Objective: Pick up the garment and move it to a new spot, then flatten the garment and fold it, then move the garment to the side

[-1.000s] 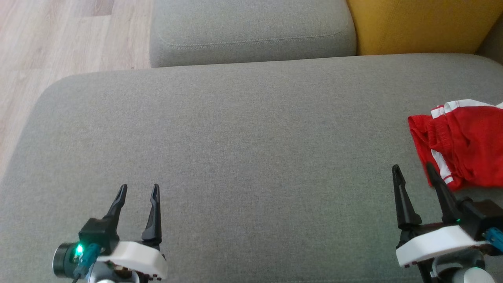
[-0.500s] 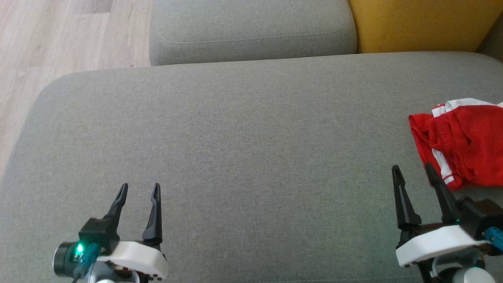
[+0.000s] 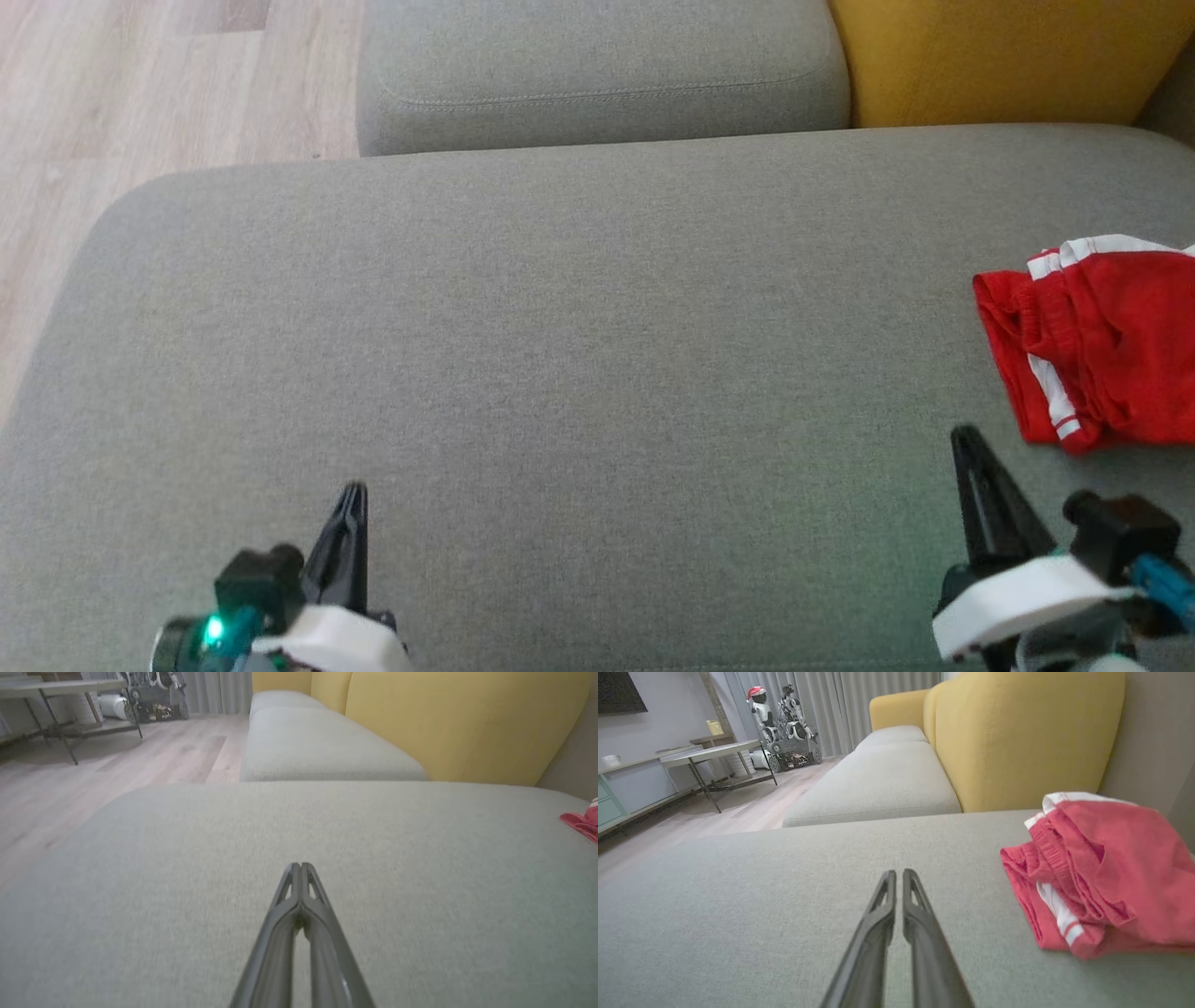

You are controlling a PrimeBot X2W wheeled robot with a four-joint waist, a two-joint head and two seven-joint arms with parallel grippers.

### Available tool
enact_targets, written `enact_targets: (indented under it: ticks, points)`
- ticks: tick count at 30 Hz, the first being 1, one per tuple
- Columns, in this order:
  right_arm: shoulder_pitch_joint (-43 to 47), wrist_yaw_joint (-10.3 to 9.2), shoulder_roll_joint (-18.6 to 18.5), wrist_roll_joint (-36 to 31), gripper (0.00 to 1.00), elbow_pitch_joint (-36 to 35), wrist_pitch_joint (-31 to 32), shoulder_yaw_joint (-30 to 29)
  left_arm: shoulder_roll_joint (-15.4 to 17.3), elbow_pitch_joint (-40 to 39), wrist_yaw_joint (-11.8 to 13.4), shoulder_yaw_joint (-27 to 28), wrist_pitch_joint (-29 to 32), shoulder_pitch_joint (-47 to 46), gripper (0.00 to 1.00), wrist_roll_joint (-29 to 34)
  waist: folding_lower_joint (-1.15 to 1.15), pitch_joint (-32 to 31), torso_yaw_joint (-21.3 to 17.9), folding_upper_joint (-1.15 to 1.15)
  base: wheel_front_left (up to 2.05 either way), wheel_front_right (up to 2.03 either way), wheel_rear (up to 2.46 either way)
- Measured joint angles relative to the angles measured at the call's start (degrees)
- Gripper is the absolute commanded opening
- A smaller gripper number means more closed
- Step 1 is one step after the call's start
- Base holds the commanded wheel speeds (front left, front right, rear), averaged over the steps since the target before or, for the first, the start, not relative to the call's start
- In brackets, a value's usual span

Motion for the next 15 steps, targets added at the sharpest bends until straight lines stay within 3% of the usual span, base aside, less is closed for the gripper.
enact_targets:
  ticks: [15]
  points:
    - [0.34,0.00,-0.01,9.75,0.00,2.05,-0.01,0.03,-0.46,1.07,-1.53,0.89,1.52,0.67,0.00,-9.06,0.00,0.10,-0.07,0.00,0.00,0.00,0.00]
